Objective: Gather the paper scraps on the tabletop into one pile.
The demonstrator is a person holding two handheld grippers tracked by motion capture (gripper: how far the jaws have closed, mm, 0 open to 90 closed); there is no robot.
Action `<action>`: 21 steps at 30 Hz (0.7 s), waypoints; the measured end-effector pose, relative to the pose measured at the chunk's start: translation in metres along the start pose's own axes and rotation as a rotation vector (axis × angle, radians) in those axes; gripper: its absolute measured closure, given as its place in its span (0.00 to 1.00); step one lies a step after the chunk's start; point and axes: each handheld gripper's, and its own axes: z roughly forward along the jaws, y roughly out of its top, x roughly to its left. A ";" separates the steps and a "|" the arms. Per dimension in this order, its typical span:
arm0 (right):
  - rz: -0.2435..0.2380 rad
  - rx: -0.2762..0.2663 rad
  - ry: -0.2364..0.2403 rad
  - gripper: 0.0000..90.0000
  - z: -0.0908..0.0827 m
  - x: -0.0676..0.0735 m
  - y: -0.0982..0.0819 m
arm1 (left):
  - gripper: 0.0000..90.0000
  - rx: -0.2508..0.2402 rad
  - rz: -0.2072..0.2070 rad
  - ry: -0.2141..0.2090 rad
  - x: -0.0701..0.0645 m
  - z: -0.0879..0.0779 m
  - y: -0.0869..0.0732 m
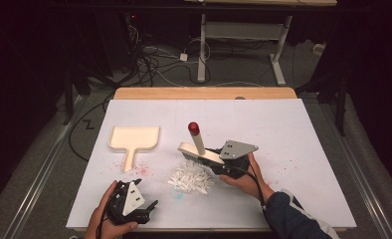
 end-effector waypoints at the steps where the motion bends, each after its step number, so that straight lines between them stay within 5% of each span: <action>1: 0.007 -0.003 -0.013 0.75 -0.003 -0.001 0.002 | 0.19 0.000 0.002 0.002 0.000 0.000 0.000; 10: 0.029 -0.013 -0.041 0.75 -0.048 -0.011 0.009 | 0.19 0.012 0.005 0.010 0.001 0.000 -0.002; 21: 0.132 0.035 -0.090 0.75 -0.121 -0.013 -0.019 | 0.19 0.012 0.006 0.016 0.000 0.000 -0.001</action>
